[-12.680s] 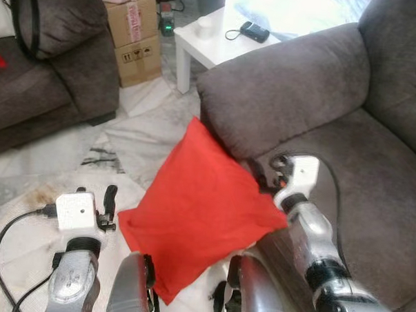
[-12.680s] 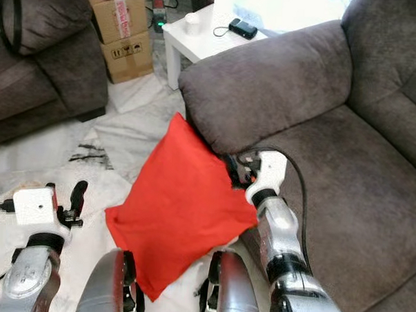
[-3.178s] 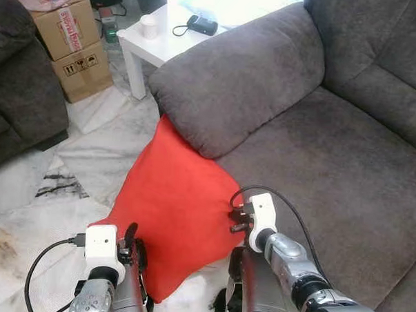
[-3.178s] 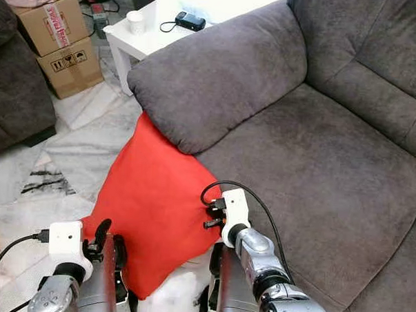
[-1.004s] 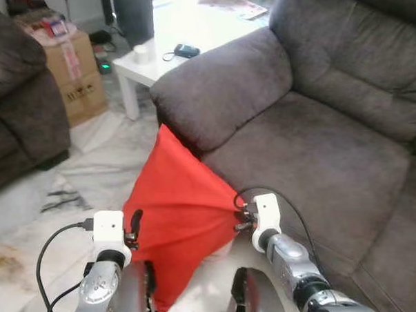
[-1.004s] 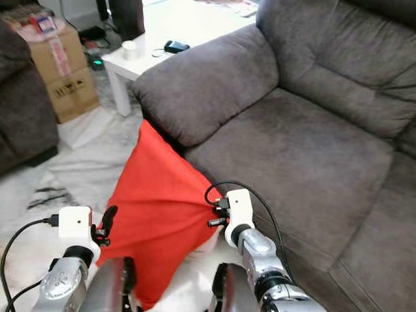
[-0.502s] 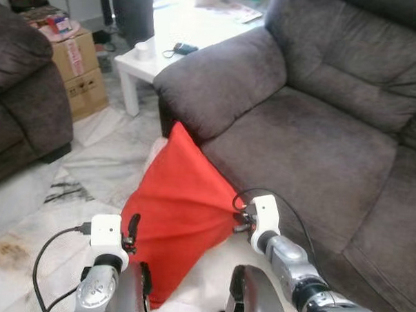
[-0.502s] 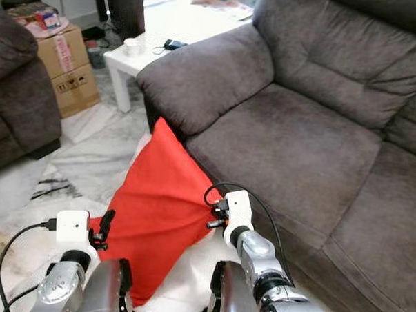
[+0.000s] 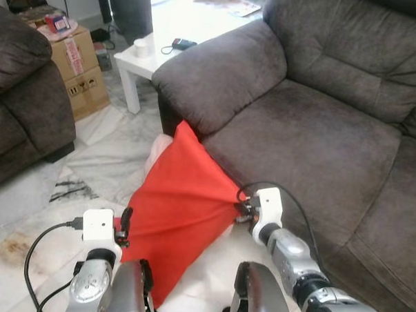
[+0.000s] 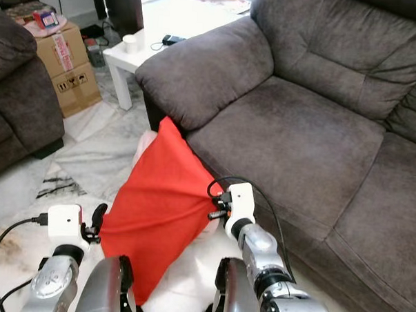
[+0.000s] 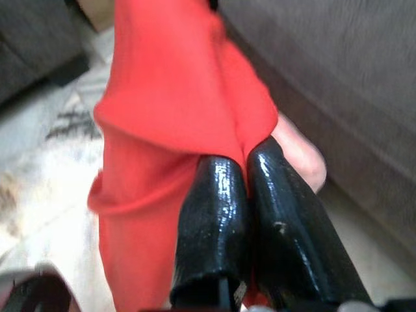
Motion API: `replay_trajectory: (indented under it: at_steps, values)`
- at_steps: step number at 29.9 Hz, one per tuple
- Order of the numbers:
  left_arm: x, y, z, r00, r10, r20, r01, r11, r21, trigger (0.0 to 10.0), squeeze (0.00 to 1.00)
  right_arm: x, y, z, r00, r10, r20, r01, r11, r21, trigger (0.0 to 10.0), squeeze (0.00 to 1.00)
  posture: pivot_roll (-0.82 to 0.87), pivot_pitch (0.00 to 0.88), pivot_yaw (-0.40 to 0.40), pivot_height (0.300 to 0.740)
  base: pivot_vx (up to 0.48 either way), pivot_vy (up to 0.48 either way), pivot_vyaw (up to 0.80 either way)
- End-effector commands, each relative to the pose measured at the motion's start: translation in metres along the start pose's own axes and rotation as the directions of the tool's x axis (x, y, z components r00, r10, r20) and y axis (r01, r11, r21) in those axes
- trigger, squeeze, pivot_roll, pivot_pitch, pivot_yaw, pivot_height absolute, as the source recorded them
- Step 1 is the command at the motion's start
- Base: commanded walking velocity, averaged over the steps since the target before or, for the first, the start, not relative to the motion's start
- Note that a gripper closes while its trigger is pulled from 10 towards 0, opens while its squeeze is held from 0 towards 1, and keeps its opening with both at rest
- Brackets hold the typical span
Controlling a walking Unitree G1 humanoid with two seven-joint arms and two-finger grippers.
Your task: Move the pillow to the sofa from floor
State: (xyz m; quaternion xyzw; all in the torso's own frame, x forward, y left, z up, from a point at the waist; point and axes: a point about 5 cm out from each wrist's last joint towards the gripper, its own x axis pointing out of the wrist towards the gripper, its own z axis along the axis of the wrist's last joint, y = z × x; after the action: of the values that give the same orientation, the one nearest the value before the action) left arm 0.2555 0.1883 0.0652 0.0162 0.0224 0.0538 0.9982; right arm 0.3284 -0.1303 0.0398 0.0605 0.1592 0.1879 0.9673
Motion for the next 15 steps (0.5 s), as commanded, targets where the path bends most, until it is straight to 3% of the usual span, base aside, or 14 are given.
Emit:
replay_trajectory:
  at_steps: [1, 8, 15]
  values:
    - [-0.001, 0.0, 0.002, 1.0, -0.006, 0.015, 0.006, 1.0, -0.005, 10.0, 0.0, 0.003, -0.005, 0.034, 0.986, -0.003, 0.167, 0.006, 1.0, -0.015, 10.0, 0.0, 0.07, 0.099, -0.049, 0.574, 0.0, 0.0, 0.0]
    - [0.007, -0.001, 0.013, 0.998, -0.026, 0.056, 0.026, 1.0, 0.002, 10.0, 0.0, -0.004, -0.003, 0.047, 0.953, 0.007, 0.304, 0.001, 1.0, -0.025, 10.0, 0.0, 0.06, 0.084, -0.025, 0.574, 0.0, 0.0, 0.0]
    - [0.012, -0.002, 0.018, 0.996, -0.047, 0.073, 0.046, 0.999, 0.004, 10.0, 0.0, -0.011, -0.005, 0.06, 0.925, -0.008, 0.38, 0.022, 0.999, -0.034, 10.0, 0.0, 0.05, 0.07, -0.008, 0.574, 0.0, 0.0, 0.0]
